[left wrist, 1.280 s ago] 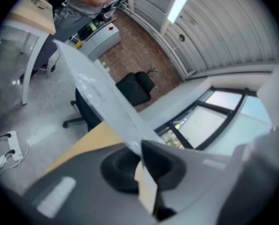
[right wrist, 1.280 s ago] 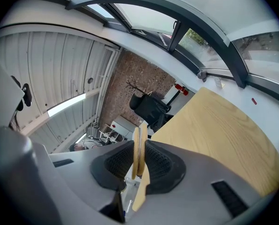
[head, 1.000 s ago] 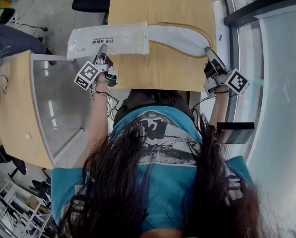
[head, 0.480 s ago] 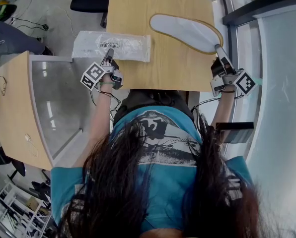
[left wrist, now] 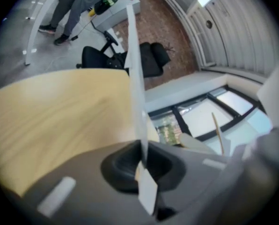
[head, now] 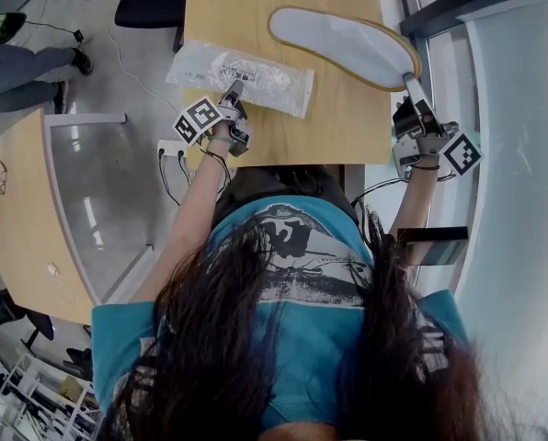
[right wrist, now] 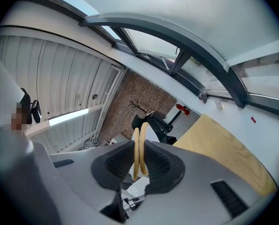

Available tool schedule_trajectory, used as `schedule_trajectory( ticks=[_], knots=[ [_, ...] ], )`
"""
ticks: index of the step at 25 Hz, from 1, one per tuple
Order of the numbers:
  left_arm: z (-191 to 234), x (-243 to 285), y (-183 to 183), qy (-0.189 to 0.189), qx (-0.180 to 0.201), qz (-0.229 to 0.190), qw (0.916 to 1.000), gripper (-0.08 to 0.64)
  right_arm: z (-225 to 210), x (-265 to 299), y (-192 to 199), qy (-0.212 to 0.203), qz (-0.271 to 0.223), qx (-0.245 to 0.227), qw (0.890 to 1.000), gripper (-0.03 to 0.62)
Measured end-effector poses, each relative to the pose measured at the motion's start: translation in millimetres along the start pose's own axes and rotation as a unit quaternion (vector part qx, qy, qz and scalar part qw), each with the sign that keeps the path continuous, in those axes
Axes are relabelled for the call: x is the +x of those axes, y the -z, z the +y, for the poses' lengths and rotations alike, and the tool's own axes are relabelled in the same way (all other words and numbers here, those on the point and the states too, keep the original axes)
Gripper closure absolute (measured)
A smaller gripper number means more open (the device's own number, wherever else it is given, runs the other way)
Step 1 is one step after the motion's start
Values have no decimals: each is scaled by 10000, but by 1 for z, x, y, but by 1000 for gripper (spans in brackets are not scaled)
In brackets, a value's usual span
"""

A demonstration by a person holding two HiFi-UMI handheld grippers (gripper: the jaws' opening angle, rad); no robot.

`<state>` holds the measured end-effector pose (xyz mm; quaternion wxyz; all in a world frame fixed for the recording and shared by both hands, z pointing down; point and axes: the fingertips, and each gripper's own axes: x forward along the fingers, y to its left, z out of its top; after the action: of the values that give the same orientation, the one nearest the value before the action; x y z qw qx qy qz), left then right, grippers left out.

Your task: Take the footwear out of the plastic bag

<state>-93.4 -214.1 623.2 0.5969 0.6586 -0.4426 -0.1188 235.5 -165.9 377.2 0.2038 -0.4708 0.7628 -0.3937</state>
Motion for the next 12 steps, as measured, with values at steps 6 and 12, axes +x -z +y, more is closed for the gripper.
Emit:
schedule_trajectory(
  ticks=[6, 12],
  knots=[
    [-7, 41, 25, 8, -296, 486, 9984, 558, 0, -5, -5, 193, -147, 86, 9997, 523],
    [-1, 78, 46, -252, -941, 624, 9933, 557, -6, -5, -3, 223, -134, 195, 9995, 523]
  ],
)
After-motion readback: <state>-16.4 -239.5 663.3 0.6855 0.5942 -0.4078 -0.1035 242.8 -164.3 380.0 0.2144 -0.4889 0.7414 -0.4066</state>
